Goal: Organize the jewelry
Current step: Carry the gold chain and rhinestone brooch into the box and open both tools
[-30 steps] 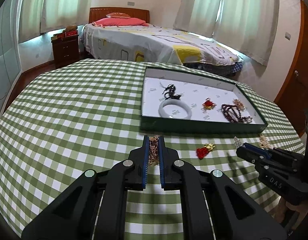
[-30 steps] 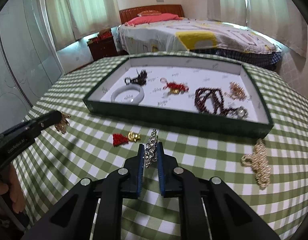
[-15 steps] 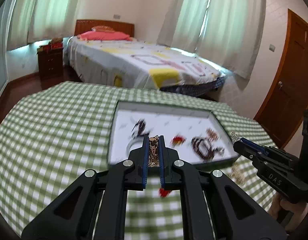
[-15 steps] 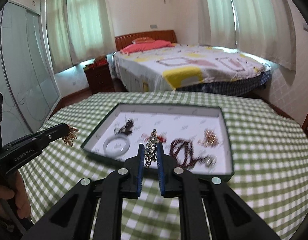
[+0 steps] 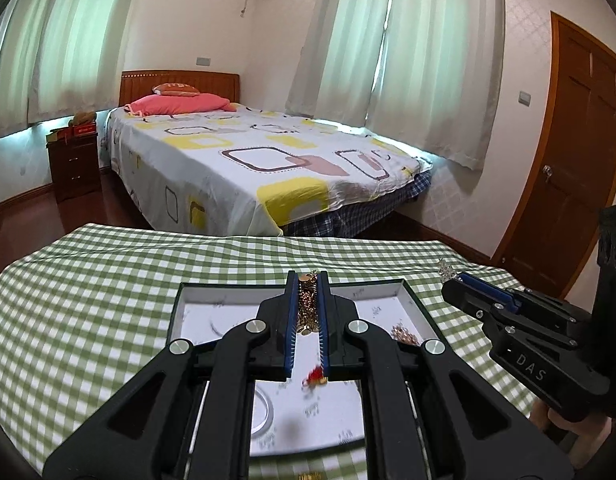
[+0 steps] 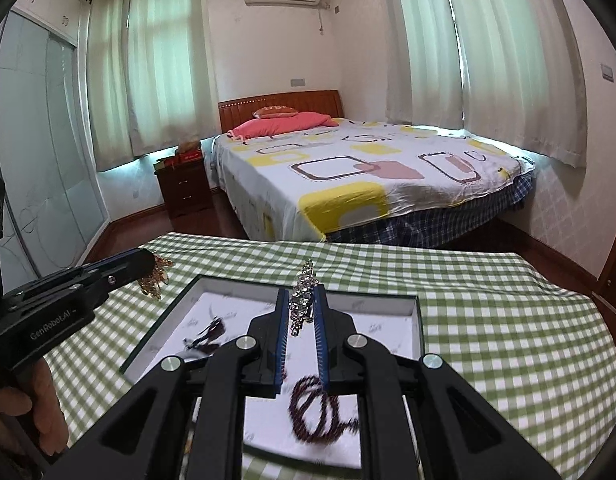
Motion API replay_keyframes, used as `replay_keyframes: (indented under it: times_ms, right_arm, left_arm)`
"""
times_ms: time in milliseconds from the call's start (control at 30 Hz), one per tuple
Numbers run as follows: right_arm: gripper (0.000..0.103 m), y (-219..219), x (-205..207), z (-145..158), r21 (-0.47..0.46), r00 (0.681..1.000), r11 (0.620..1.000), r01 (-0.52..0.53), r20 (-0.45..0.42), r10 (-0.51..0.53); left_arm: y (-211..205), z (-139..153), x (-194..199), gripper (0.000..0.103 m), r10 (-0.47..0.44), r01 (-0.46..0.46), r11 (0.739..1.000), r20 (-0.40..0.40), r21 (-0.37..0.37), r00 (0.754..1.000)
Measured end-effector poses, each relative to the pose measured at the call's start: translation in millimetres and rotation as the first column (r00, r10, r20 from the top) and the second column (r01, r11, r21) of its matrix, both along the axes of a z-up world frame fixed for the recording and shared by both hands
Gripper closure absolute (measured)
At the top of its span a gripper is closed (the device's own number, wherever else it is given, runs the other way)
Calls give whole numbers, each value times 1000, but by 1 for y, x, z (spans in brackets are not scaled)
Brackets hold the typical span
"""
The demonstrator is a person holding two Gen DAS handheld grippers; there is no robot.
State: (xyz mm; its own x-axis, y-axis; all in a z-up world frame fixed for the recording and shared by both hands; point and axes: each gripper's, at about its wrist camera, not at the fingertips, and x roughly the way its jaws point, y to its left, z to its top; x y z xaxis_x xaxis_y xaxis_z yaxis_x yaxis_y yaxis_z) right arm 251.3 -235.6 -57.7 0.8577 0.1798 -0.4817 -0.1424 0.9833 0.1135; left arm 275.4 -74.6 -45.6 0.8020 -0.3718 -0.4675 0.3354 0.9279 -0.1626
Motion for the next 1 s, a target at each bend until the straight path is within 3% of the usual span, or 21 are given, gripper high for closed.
replay_keyframes:
  times_ms: [233, 467, 667, 833, 1000]
  right_arm:
    - [90, -12, 43, -42, 9, 996, 1000, 15, -90, -14]
    - [90, -14, 71, -88, -4, 974, 1000, 22, -225, -23]
    - [90, -12, 83, -105, -23, 952, 1000, 20, -304, -26]
    - [90, -13, 88, -107, -30, 938, 999, 24, -346, -33]
    - [89, -14, 90, -109, -28, 929, 999, 21, -369, -30]
  left_arm:
    - [-22, -50, 50, 94, -4, 10, 999, -131, 48, 991]
    - [-38, -102, 84, 94, 2, 26, 994, -263, 104, 965]
    - [-36, -115, 95, 94, 11, 25, 994, -335, 103, 942]
    - [-42, -121, 102, 94, 18, 44, 989, -401, 144, 916]
    - [-44, -122, 105, 92, 26, 42, 987, -410, 157, 912]
